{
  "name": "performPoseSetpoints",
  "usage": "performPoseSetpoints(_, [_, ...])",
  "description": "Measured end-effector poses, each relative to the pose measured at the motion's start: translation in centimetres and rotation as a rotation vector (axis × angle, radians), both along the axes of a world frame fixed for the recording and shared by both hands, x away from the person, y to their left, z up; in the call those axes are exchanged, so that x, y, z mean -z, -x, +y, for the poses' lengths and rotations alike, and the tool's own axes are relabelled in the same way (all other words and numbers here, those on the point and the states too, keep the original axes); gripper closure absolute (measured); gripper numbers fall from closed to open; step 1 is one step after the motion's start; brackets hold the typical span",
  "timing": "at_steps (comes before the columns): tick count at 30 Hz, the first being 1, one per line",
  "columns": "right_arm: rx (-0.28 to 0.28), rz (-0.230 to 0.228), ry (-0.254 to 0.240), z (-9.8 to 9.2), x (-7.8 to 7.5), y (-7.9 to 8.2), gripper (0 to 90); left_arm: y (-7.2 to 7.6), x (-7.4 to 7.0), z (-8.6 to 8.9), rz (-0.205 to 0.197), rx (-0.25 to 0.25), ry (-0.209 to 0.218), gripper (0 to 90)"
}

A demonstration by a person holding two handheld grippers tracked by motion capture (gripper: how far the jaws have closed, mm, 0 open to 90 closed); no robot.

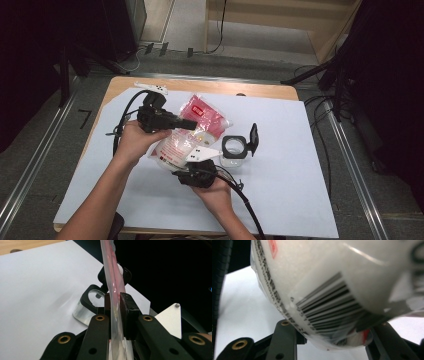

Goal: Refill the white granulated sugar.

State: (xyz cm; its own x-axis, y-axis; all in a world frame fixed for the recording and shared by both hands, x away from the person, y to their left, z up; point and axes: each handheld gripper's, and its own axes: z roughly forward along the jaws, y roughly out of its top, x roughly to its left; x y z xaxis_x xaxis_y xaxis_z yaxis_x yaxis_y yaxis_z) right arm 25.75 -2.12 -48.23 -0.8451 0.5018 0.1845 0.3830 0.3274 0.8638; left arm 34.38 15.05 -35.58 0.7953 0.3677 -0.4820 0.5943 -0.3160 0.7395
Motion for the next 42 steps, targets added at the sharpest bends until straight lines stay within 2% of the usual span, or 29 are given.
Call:
performPoseSetpoints(4, [-0.014, 0.028, -0.029, -0.2, -0.1, 0.0, 58.9, 0.2, 0.2, -0.5, -0.05, 0.022, -0.041, 82.3])
performPoseSetpoints(5, [-0.017, 0.034, -0.032, -0.2, -0.1, 0.0, 58.9, 0.4, 0.3, -0.7, -0.089, 0.036, -0.061, 81.2])
performPoseSetpoints(9, [-0.043, 0.045, -0.039, -0.5, -0.3, 0.0, 59.3, 0.7, 0.8, -1.2, -0.158, 0.09, -0.107, 77.7])
performPoseSetpoints(10, [-0.054, 0.041, -0.035, -0.5, -0.3, 0.0, 59.6, 0.7, 0.8, -1.4, -0.159, 0.098, -0.112, 77.9])
performPoseSetpoints(14, [-0.065, 0.036, -0.001, -0.2, -0.4, 0.2, 60.7, 0.4, 1.5, -2.2, -0.076, 0.105, -0.124, 81.0])
performPoseSetpoints(15, [-0.057, 0.037, 0.008, -0.1, -0.3, 0.4, 60.7, 0.3, 1.7, -2.3, -0.056, 0.099, -0.118, 84.9])
performPoseSetpoints(17, [-0.057, 0.039, 0.007, -0.1, -0.3, 0.4, 60.8, 0.1, 2.0, -2.4, -0.011, 0.095, -0.093, 85.6])
performPoseSetpoints(22, [-0.042, 0.05, 0.003, -0.2, -0.5, 0.3, 60.6, 0.0, 2.1, -2.5, 0.031, 0.066, -0.061, 87.3])
performPoseSetpoints(23, [-0.03, 0.053, -0.004, -0.2, -0.6, 0.3, 58.1, 0.0, 2.0, -2.6, 0.042, 0.058, -0.061, 87.4])
performPoseSetpoints(26, [-0.019, 0.063, -0.007, -0.1, -0.7, 0.3, 56.9, 0.2, 2.0, -2.9, 0.054, 0.047, -0.061, 87.4])
performPoseSetpoints(30, [0.014, 0.068, -0.006, 0.1, -0.6, 0.6, 54.7, 0.3, 2.0, -3.2, 0.076, 0.029, -0.081, 87.2])
performPoseSetpoints(33, [0.035, 0.078, -0.013, 0.1, -0.5, 0.7, 57.6, 0.1, 2.1, -3.3, 0.098, 0.046, -0.079, 84.6])
performPoseSetpoints(38, [0.026, 0.08, -0.019, 0.1, -0.4, 0.9, 60.8, 0.1, 2.1, -3.3, 0.115, 0.074, -0.073, 80.4])
performPoseSetpoints(40, [0.024, 0.096, -0.03, 0.0, -0.5, 0.8, 60.9, 0.1, 2.2, -3.4, 0.109, 0.071, -0.07, 76.8])
performPoseSetpoints(42, [0.032, 0.104, -0.038, -0.1, -0.5, 0.7, 60.9, 0.2, 2.1, -3.6, 0.087, 0.072, -0.098, 75.3])
